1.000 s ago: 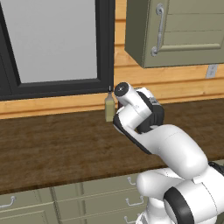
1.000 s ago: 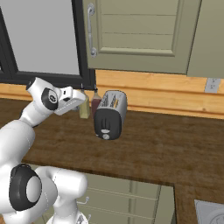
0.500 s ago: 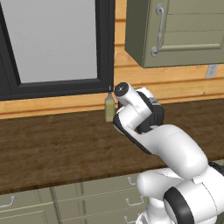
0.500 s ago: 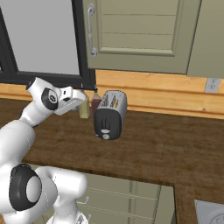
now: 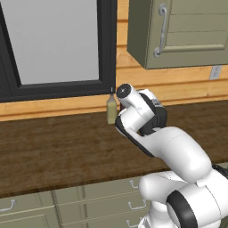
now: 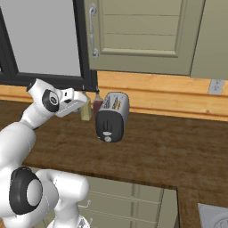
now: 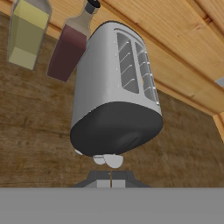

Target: Start the toaster. Once the lever pops up, take the bread to the plate on the dining counter.

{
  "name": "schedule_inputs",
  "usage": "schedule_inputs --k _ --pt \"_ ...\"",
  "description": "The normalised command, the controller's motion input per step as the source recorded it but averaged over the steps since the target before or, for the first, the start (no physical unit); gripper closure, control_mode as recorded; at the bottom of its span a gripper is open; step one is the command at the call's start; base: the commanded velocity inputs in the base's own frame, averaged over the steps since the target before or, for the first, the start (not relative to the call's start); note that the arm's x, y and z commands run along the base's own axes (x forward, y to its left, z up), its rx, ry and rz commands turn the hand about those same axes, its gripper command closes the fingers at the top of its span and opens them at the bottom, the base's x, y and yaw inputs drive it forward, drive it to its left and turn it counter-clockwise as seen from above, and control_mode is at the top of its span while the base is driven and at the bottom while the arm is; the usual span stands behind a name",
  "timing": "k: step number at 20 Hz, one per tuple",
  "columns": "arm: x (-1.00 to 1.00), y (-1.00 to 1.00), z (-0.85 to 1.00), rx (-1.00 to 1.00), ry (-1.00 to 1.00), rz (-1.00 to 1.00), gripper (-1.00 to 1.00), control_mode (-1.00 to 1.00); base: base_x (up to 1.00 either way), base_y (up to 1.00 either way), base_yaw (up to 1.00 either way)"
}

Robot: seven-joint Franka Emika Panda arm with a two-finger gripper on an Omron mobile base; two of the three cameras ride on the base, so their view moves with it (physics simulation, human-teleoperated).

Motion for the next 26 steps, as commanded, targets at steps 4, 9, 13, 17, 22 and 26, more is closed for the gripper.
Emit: schedule_inputs --k 4,9,13,17,22,26 --pt "0.0 0.0 0.0 0.0 0.0 0.0 1.0 -1.0 0.0 0.0 0.0" --pt "0.0 0.0 0.0 0.0 0.0 0.0 1.0 -1.0 0.0 0.0 0.0" --pt "0.0 0.0 0.0 0.0 0.0 0.0 1.0 -1.0 0.0 0.0 0.0" --pt "0.0 0.0 0.0 0.0 0.0 0.0 1.0 -1.0 0.0 0.0 0.0" --pt "0.0 0.0 0.0 0.0 0.0 0.0 1.0 -1.0 0.0 0.0 0.0" --pt "0.0 0.0 0.0 0.0 0.0 0.0 1.0 -1.0 0.0 0.0 0.0"
